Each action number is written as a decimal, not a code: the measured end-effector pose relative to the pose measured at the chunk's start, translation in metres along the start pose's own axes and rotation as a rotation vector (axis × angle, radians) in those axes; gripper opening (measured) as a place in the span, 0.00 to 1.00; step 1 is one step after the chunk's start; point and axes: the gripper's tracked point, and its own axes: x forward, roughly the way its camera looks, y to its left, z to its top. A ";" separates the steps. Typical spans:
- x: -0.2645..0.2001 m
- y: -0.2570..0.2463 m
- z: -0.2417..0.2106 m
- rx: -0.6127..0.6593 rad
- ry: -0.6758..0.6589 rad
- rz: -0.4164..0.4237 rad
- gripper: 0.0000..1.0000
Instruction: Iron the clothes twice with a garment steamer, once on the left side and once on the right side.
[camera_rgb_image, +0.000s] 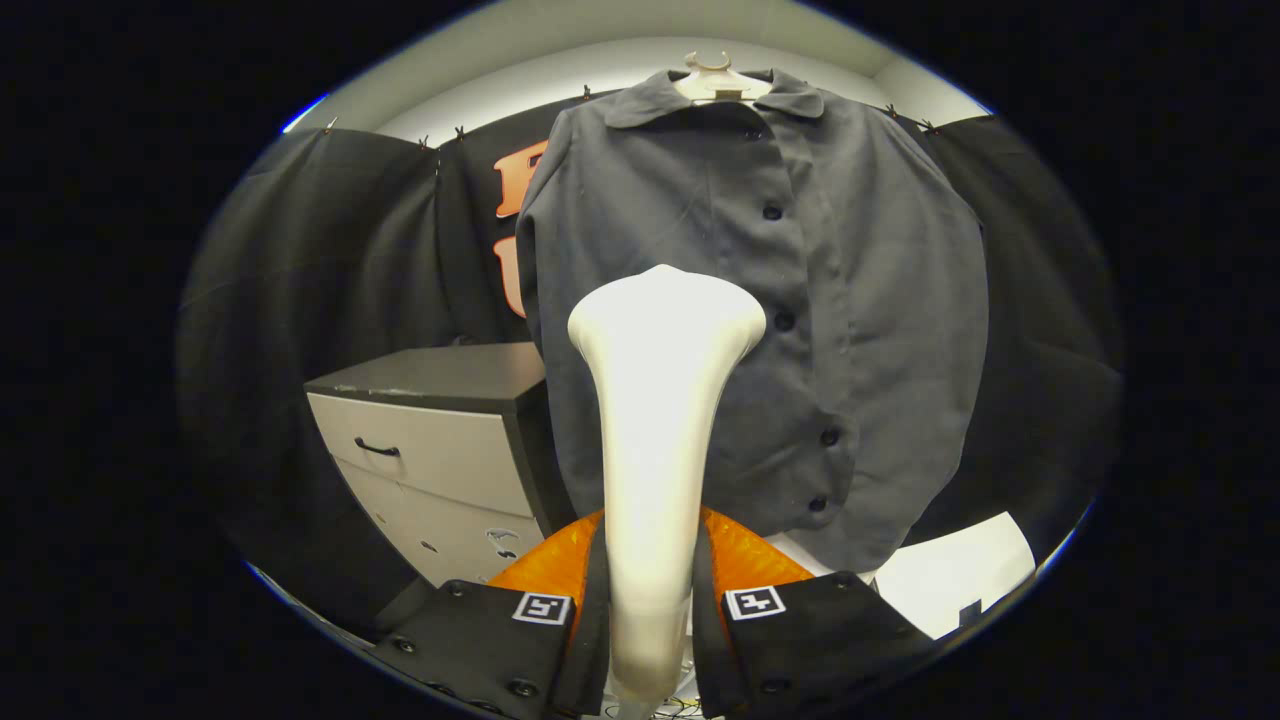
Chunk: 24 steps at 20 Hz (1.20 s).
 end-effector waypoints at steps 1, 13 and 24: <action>-0.005 -0.008 0.016 0.005 -0.019 -0.003 0.42; -0.020 -0.141 0.128 0.013 -0.144 -0.180 0.42; 0.010 -0.164 0.165 0.023 -0.152 -0.183 0.42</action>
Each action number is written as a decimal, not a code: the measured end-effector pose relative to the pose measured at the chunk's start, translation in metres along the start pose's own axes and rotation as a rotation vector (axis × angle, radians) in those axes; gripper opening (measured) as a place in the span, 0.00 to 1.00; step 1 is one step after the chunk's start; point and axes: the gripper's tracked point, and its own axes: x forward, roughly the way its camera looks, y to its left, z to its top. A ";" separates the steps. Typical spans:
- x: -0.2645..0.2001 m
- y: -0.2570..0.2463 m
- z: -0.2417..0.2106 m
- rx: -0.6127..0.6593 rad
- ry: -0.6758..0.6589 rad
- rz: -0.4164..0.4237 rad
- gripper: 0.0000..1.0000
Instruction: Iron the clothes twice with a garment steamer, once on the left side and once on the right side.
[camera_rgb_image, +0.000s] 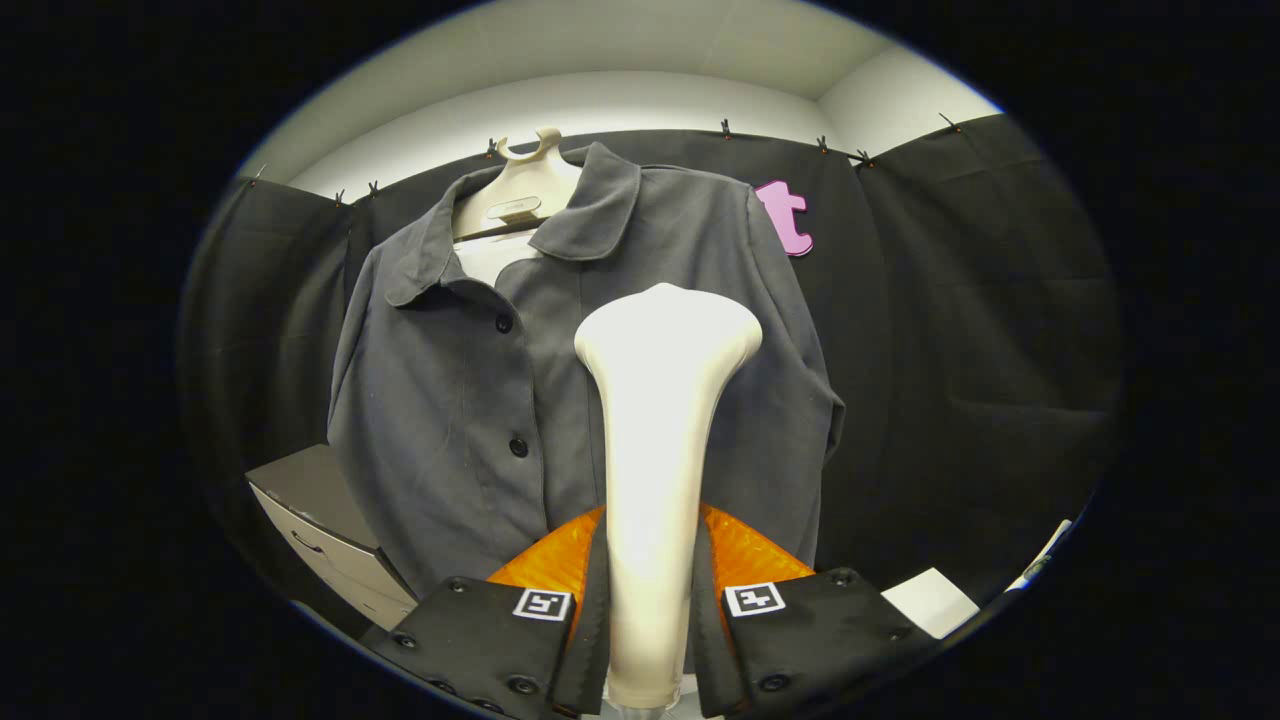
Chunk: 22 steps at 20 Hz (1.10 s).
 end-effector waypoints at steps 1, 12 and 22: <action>0.001 -0.002 -0.001 0.000 0.002 -0.001 0.42; 0.002 -0.004 -0.042 -0.009 0.062 0.000 0.42; -0.008 -0.004 -0.108 -0.005 0.141 -0.012 0.42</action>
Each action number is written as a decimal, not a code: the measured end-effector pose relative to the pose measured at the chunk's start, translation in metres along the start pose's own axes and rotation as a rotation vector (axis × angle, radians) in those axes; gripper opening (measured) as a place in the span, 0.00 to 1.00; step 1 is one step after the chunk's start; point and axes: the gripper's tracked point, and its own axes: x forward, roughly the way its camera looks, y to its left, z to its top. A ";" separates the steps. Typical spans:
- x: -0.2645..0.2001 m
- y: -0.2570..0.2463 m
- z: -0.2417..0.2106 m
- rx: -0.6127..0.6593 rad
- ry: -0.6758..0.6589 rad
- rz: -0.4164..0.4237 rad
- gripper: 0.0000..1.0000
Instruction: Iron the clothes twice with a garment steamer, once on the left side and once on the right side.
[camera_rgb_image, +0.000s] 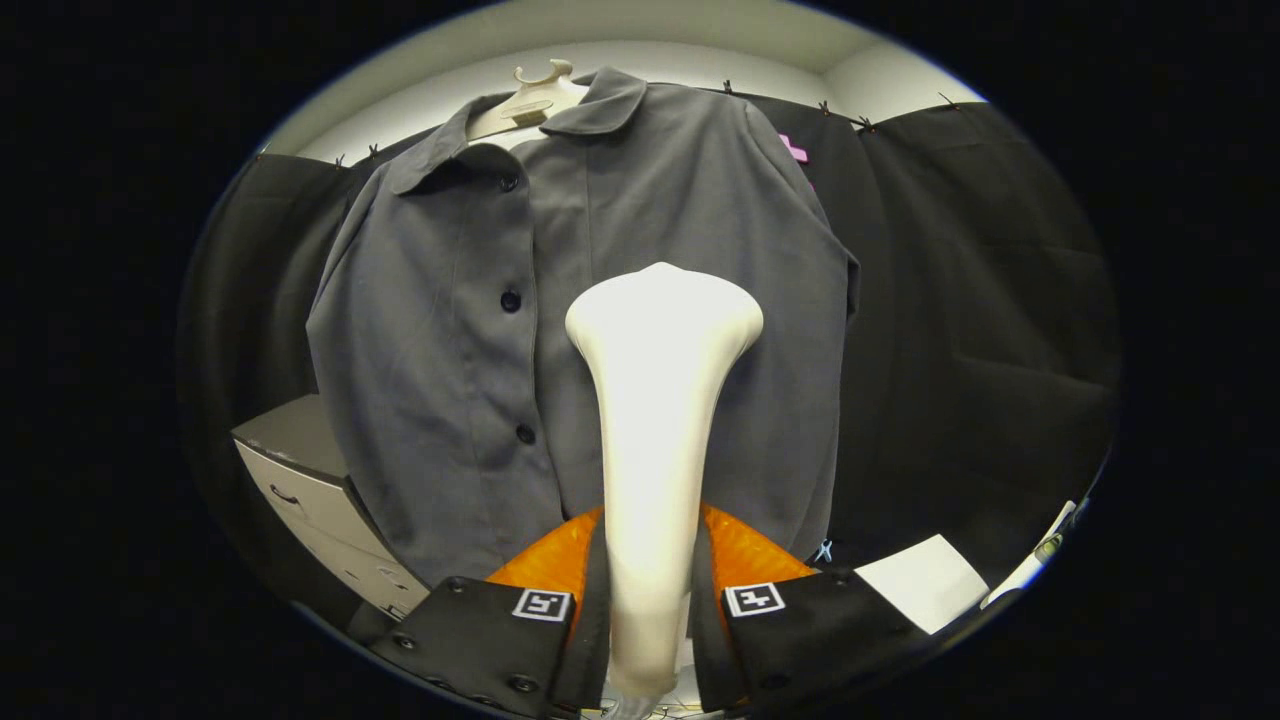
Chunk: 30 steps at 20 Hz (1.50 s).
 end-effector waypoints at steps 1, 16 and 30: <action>0.002 0.000 -0.006 0.003 0.011 -0.002 0.42; 0.003 -0.011 -0.105 0.043 0.172 -0.046 0.42; 0.005 -0.033 -0.172 0.053 0.293 -0.099 0.43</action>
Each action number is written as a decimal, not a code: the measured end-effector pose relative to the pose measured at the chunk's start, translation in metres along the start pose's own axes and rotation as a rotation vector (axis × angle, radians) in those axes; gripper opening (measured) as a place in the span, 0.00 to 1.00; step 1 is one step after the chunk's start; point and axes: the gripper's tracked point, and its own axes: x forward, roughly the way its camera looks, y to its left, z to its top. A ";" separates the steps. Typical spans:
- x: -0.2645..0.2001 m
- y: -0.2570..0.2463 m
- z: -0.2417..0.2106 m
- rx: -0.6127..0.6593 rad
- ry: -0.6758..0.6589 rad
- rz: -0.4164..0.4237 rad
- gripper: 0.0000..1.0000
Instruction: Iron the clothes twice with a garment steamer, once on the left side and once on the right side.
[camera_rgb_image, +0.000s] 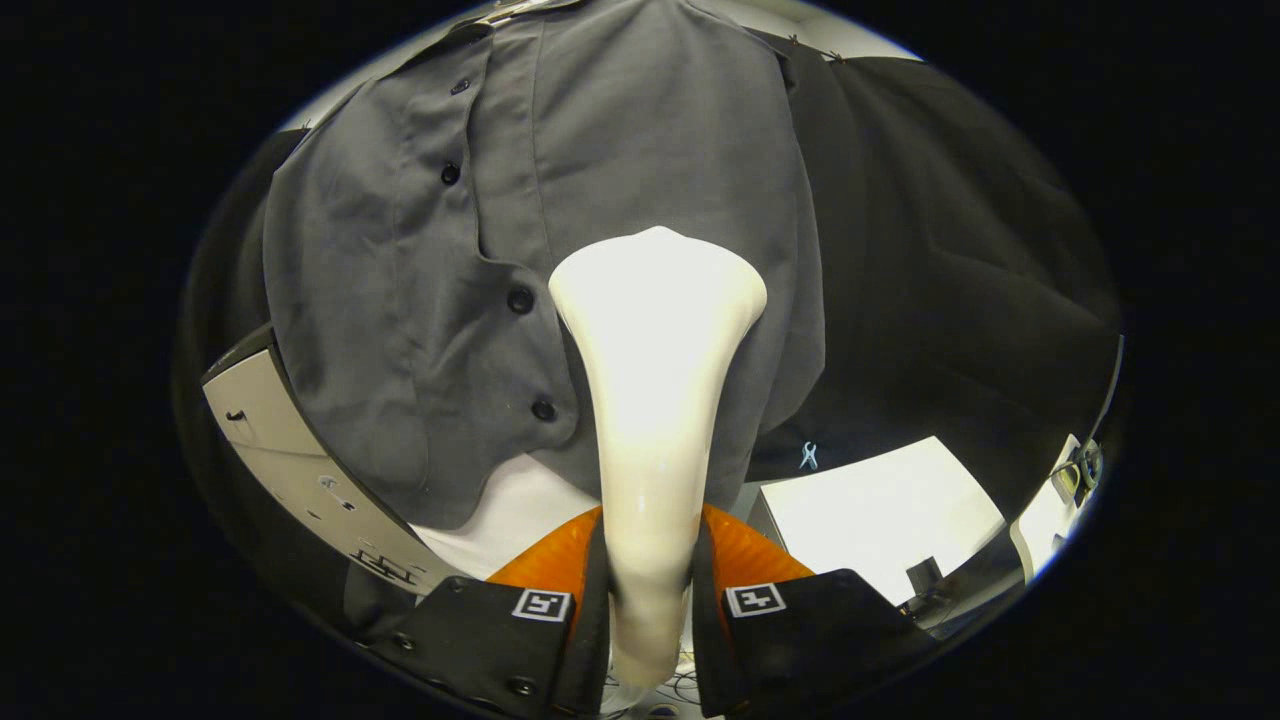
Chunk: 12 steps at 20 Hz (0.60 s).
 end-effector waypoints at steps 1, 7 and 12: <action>0.001 -0.002 -0.006 -0.001 0.010 -0.003 0.42; 0.001 -0.007 -0.027 -0.002 0.039 -0.011 0.43; -0.017 -0.005 -0.022 0.015 -0.019 0.000 0.42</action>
